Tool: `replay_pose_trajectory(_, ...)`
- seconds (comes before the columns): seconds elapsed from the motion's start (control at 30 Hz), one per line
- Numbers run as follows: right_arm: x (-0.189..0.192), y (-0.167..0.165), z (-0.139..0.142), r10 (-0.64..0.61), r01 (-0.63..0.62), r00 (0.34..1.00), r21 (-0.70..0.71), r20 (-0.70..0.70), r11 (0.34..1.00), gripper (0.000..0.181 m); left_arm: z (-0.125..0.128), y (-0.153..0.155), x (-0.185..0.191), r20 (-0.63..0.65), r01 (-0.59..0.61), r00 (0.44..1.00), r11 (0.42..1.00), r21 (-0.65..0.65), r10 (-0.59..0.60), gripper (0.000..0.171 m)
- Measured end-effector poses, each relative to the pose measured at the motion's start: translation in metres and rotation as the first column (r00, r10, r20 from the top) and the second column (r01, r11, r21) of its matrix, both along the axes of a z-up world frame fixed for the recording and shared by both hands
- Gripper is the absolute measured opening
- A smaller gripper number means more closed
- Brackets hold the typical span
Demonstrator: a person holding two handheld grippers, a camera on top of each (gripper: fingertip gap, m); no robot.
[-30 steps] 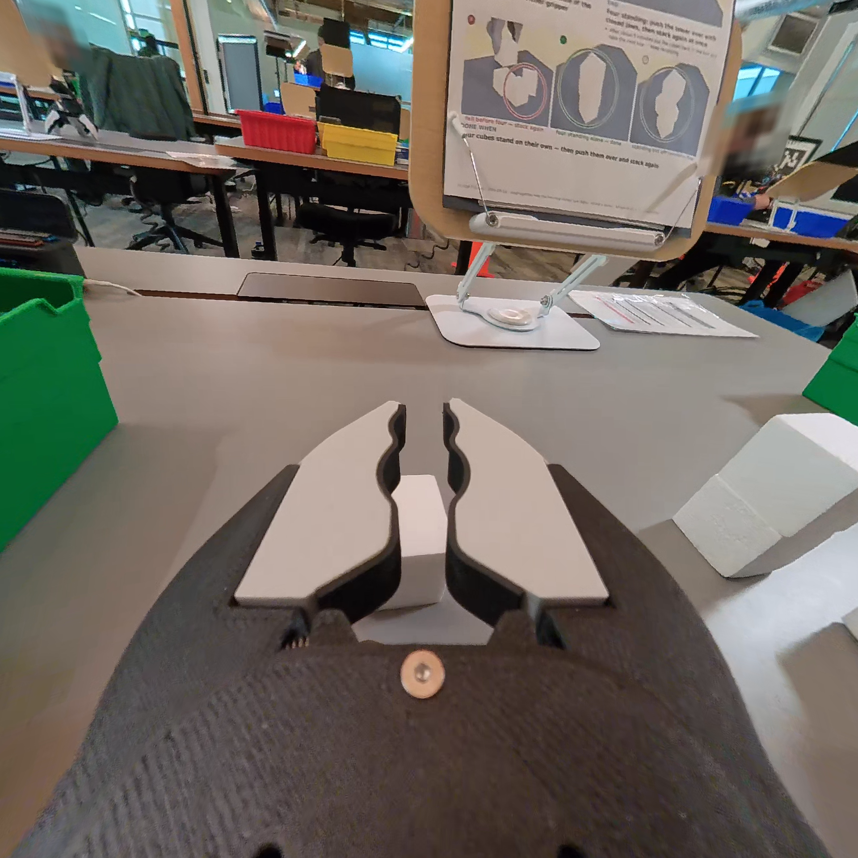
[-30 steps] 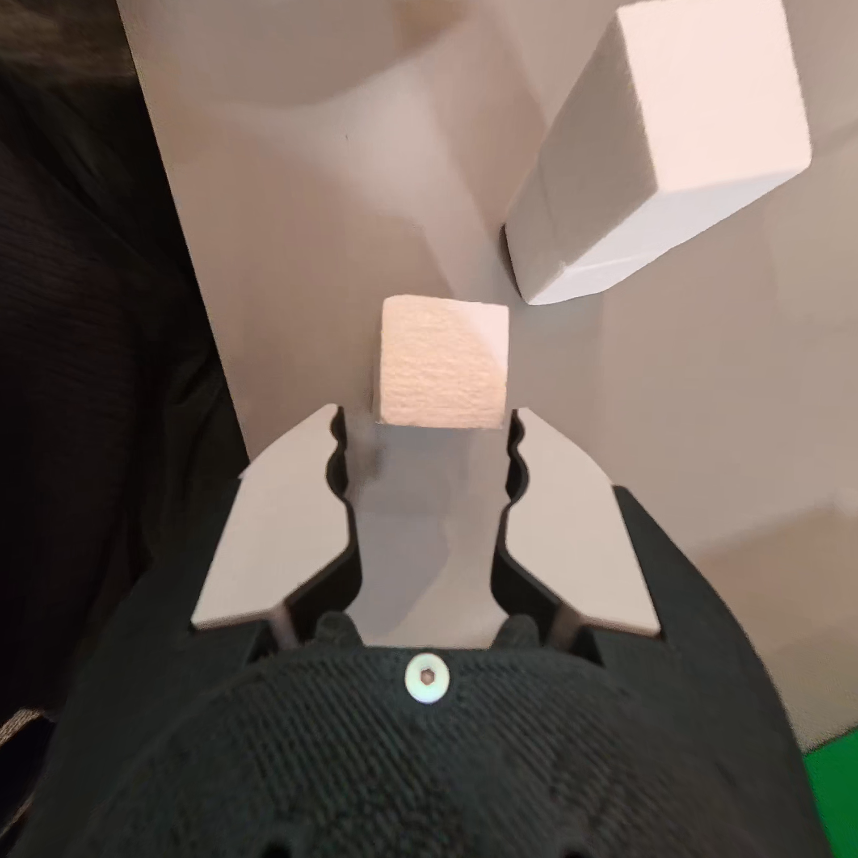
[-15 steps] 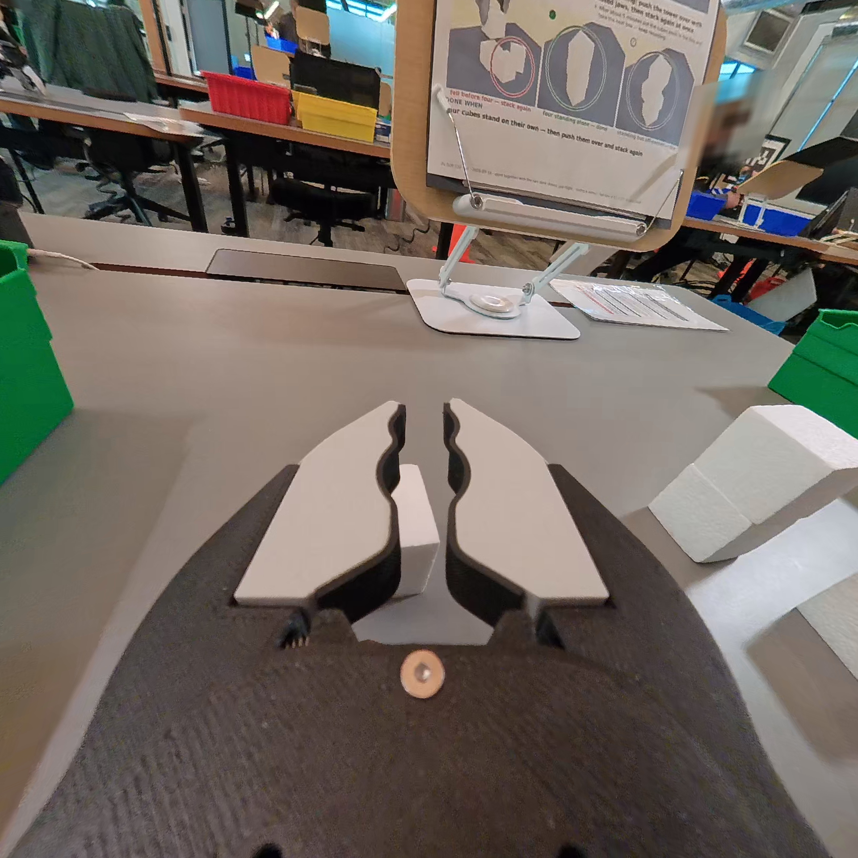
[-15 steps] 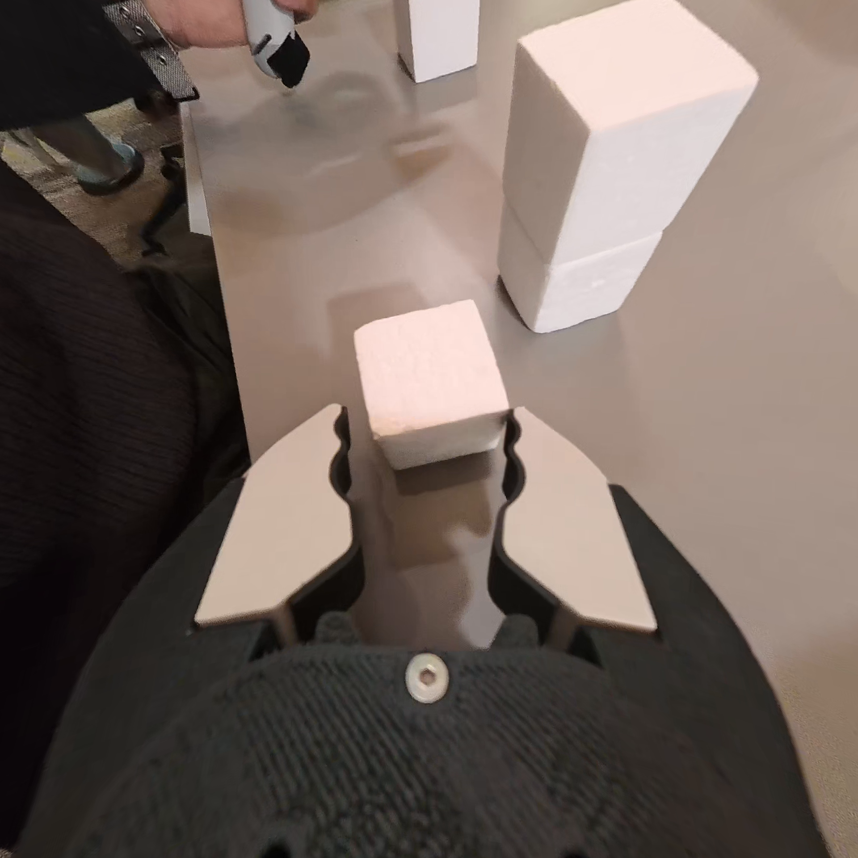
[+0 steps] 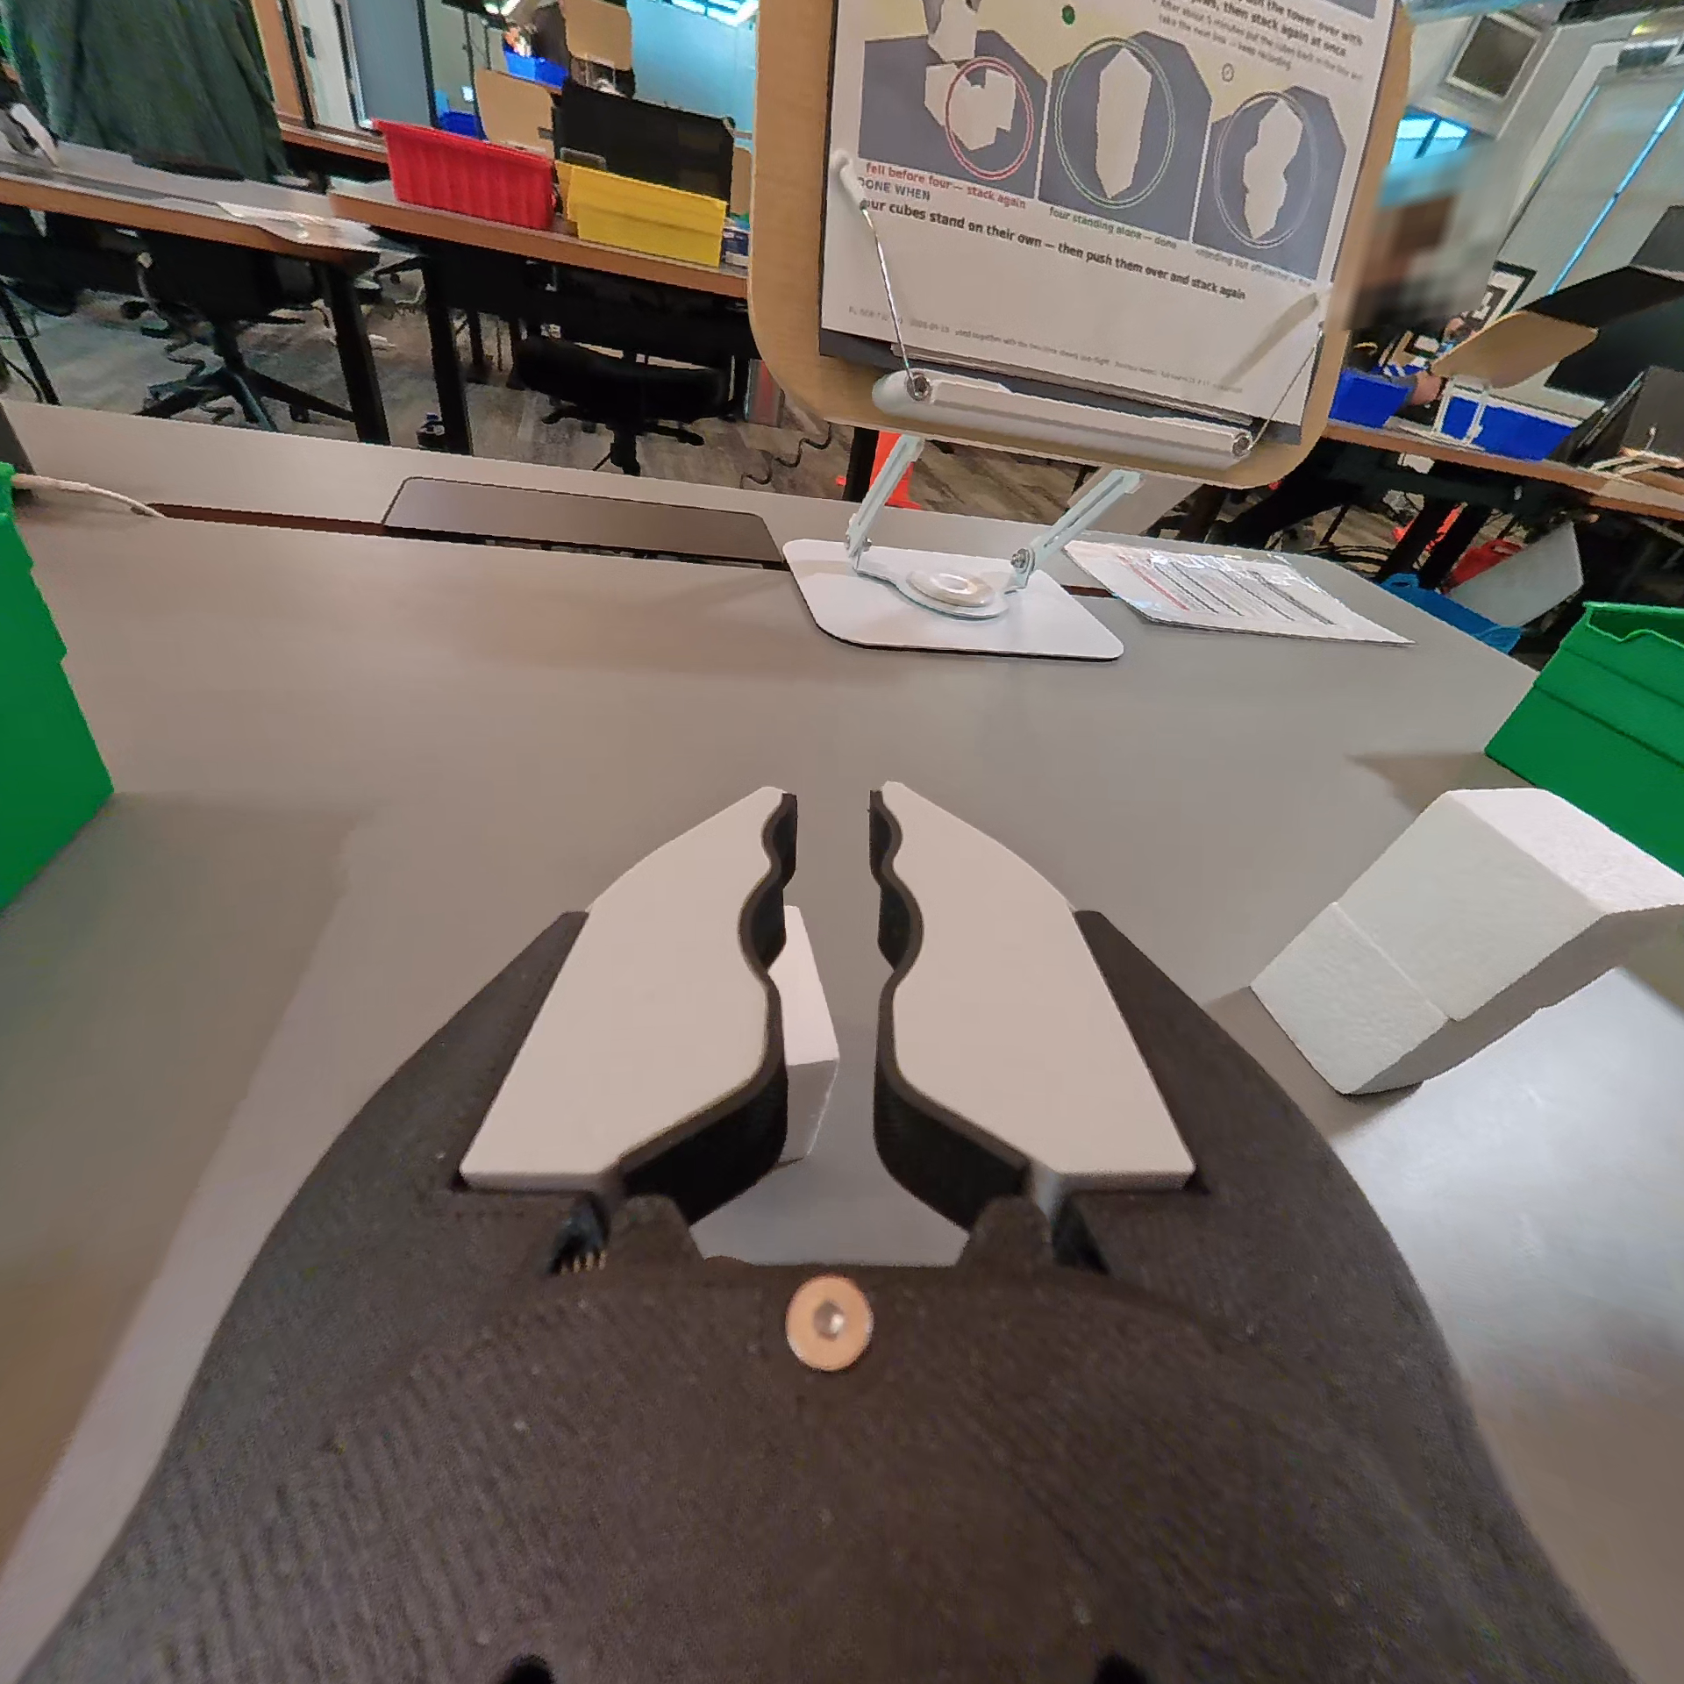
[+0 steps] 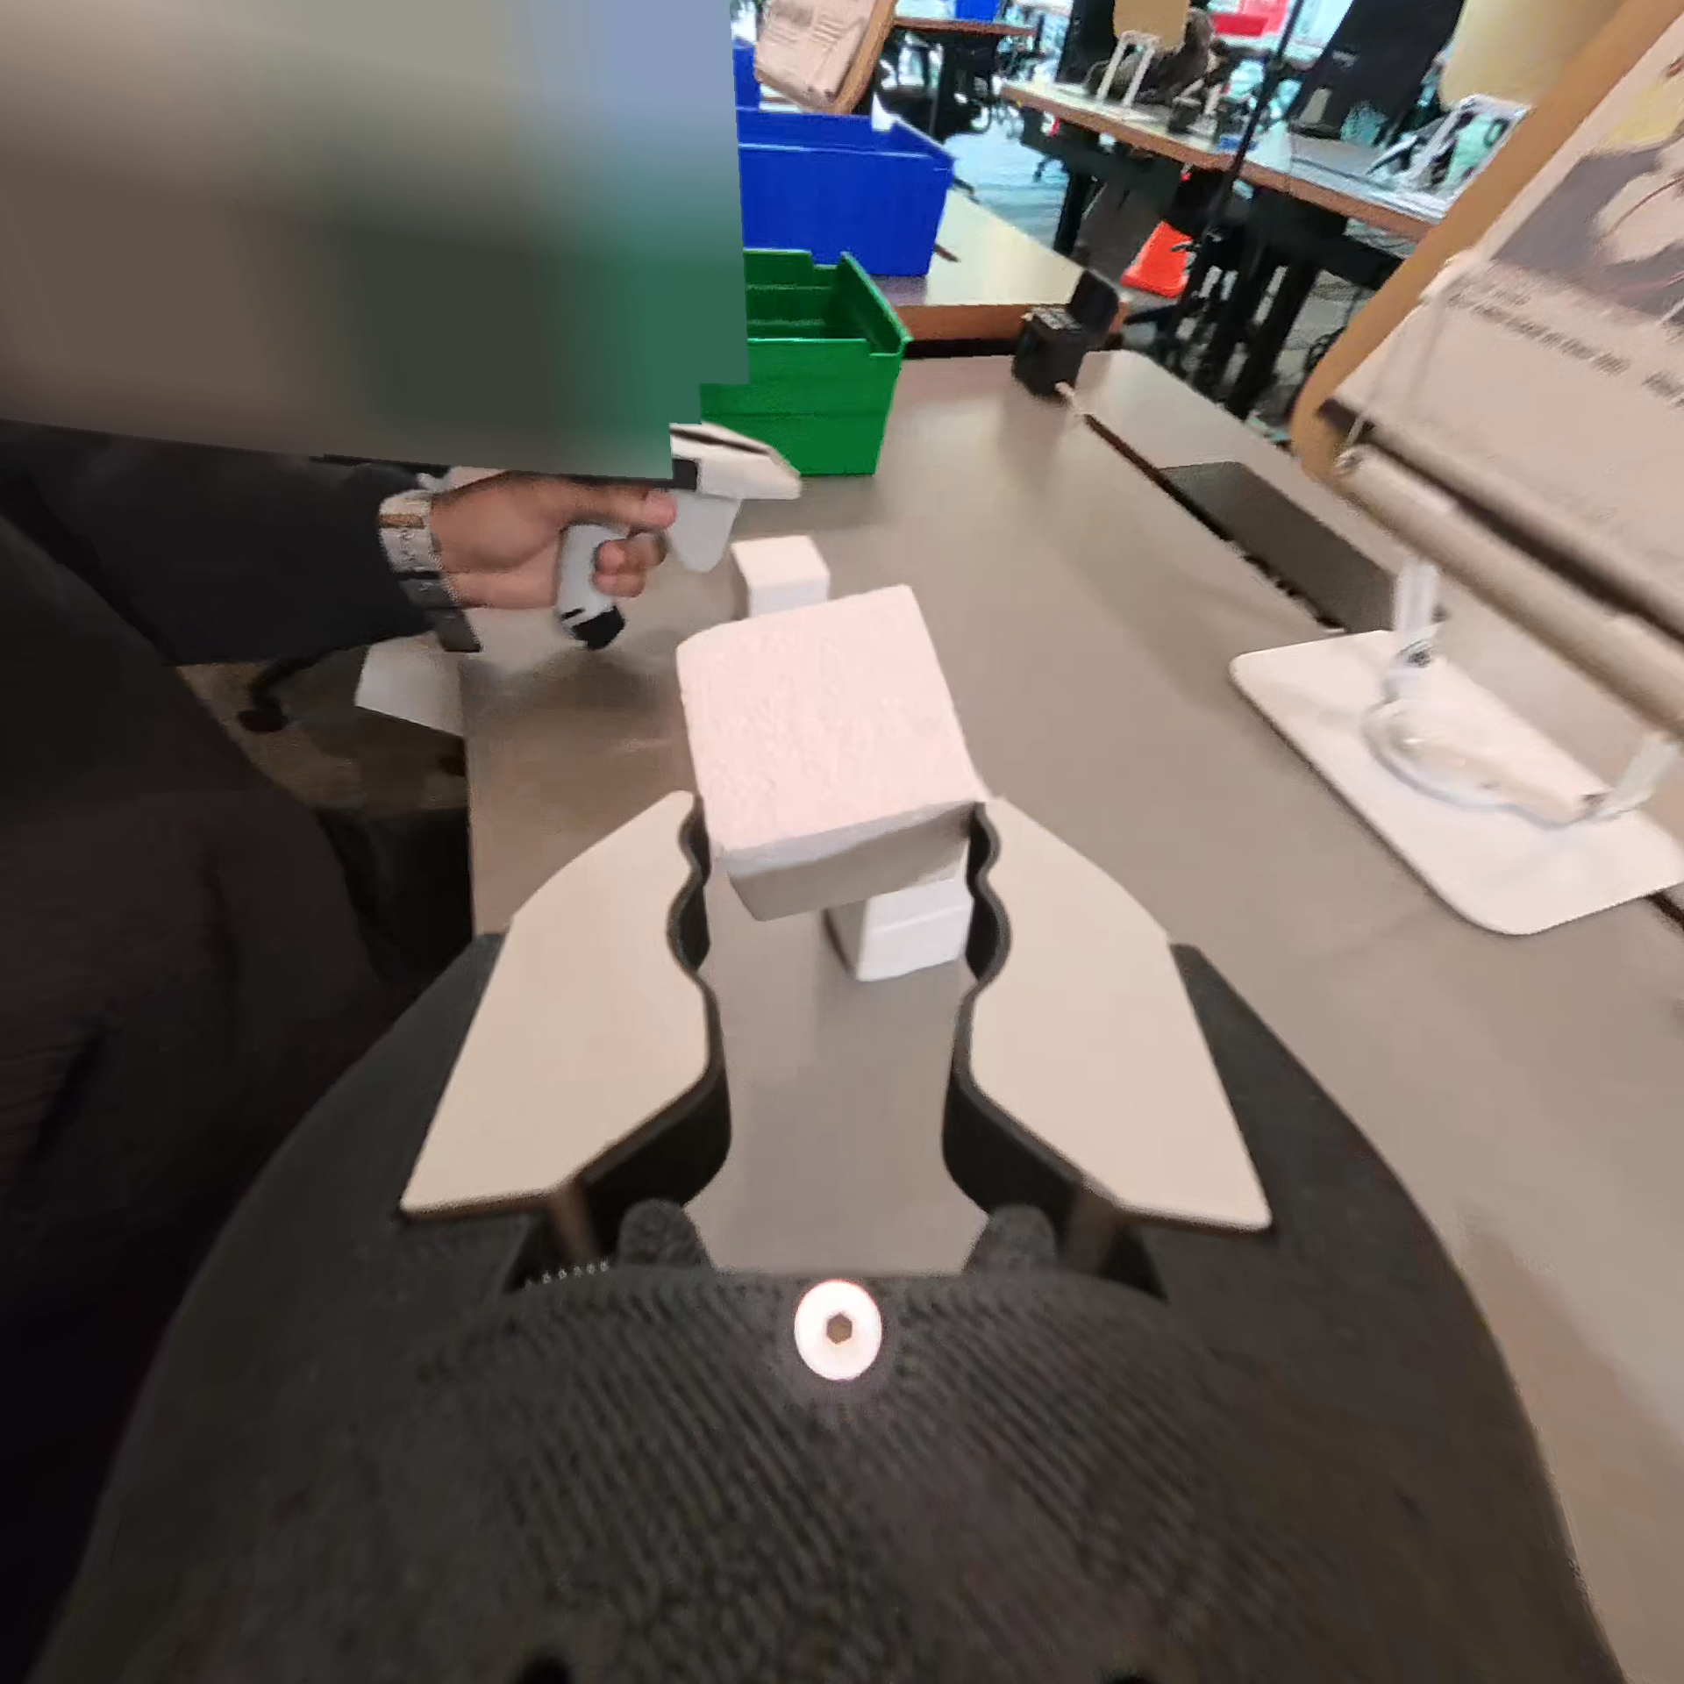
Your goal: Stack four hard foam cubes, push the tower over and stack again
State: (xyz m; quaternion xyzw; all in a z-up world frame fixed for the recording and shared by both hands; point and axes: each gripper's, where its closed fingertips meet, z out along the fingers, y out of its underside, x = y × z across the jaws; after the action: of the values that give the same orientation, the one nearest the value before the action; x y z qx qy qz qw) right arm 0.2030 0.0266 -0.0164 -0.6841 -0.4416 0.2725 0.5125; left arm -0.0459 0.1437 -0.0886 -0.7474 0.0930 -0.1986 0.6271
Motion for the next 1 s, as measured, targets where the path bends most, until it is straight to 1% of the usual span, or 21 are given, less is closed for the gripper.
replay_pose_trajectory(0.07, 0.001, 0.019, 0.014, -0.026, 0.025, 0.998, 0.012, 0.066, 1.000, 0.055, 0.001, -0.001, 0.002, -0.004, 0.007, 1.000, 1.000, 0.003, -0.007, 0.016)
replay_pose_trajectory(0.13, -0.007, 0.037, 0.017, -0.020, 0.019, 0.989, 0.007, 0.144, 1.000, 0.055, 0.002, -0.003, 0.004, -0.012, 0.011, 1.000, 1.000, 0.012, -0.010, 0.015)
replay_pose_trajectory(0.2, -0.018, 0.052, 0.009, -0.002, 0.010, 0.975, -0.034, 0.222, 0.999, 0.055, 0.004, -0.004, 0.005, -0.027, 0.015, 1.000, 1.000, 0.024, -0.014, 0.015)
replay_pose_trajectory(0.23, -0.022, 0.056, 0.001, 0.013, 0.005, 0.964, -0.070, 0.264, 0.998, 0.055, 0.004, -0.005, 0.006, -0.034, 0.022, 0.999, 0.999, 0.024, -0.021, 0.016)
replay_pose_trajectory(0.3, -0.032, 0.059, -0.009, 0.041, -0.012, 0.948, -0.091, 0.314, 0.996, 0.055, -0.001, -0.007, 0.013, -0.044, 0.051, 0.998, 0.999, 0.004, -0.051, 0.016)
replay_pose_trajectory(0.4, -0.044, 0.055, -0.019, 0.080, -0.047, 0.940, -0.105, 0.332, 0.993, 0.055, -0.005, -0.010, 0.021, -0.060, 0.081, 0.995, 0.997, -0.005, -0.081, 0.016)
replay_pose_trajectory(0.5, -0.043, 0.054, -0.028, 0.081, -0.047, 0.926, -0.100, 0.369, 0.994, 0.055, -0.007, -0.012, 0.025, -0.064, 0.100, 0.993, 0.995, -0.014, -0.101, 0.016)
replay_pose_trajectory(0.7, -0.044, 0.056, -0.028, 0.093, -0.052, 0.949, -0.142, 0.301, 0.989, 0.055, -0.013, -0.013, 0.030, -0.018, 0.125, 0.992, 0.990, -0.063, -0.127, 0.016)
replay_pose_trajectory(1.0, -0.041, 0.057, -0.040, 0.097, -0.049, 0.949, -0.164, 0.300, 0.985, 0.055, -0.017, -0.013, 0.033, -0.028, 0.139, 0.990, 0.987, -0.079, -0.141, 0.017)
